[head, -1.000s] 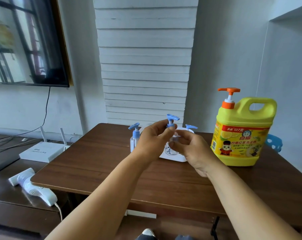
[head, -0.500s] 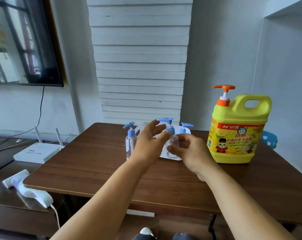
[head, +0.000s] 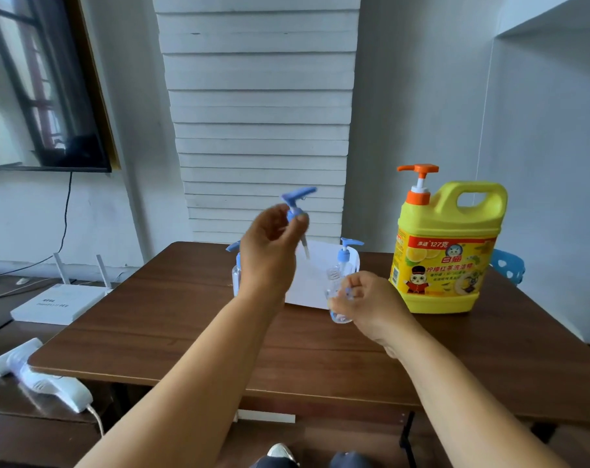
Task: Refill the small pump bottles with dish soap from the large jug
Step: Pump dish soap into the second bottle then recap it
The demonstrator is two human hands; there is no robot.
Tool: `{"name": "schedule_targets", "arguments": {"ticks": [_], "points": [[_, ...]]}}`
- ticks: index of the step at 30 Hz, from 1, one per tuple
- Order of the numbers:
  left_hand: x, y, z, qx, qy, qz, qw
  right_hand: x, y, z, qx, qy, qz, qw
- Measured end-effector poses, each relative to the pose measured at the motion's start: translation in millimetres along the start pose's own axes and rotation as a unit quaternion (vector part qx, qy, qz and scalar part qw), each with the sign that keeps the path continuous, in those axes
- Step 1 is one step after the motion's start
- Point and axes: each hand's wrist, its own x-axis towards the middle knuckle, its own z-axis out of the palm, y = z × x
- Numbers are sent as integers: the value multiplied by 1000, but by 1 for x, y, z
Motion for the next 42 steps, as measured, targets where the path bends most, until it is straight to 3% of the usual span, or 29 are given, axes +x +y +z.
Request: {"name": "schedule_targets", "arguments": {"ticks": [2, 4, 6, 9, 12, 17, 21, 24, 27, 34, 42], "points": [[6, 1, 0, 8, 19, 11, 1000, -1, 2, -4, 19, 26, 16, 999], [6, -7, 0, 125, -24, 5, 992, -3, 1, -8, 36, 49, 19, 998], [0, -23, -2, 292, -121, -17, 949, -3, 0, -11, 46, 78, 11, 996], [-11, -48, -9, 465, -235, -23, 853, -3, -2, -15, 47, 122, -6, 991], [-17, -61, -13, 532, -298, -31, 792, -1, 0, -19, 44, 142, -15, 989], [-15, -75, -16, 546, -320, -62, 772, 0, 4, -20, 42, 132, -16, 990], [-15, -73, -11, 532, -291, -53, 793, 2, 8, -16, 53, 110, -20, 992], [-13, -62, -4, 466, -244, -28, 850, 4, 12, -15, 45, 101, -13, 994], [-15, -51, 7, 383, -249, -17, 889, 6, 13, -13, 44, 96, -16, 994], [-19, -50, 26, 337, -224, -9, 914, 3, 4, -19, 66, 65, -40, 995], [1, -30, 61, 258, -175, -17, 950, 15, -26, -50, 1, 150, -143, 978]]}}
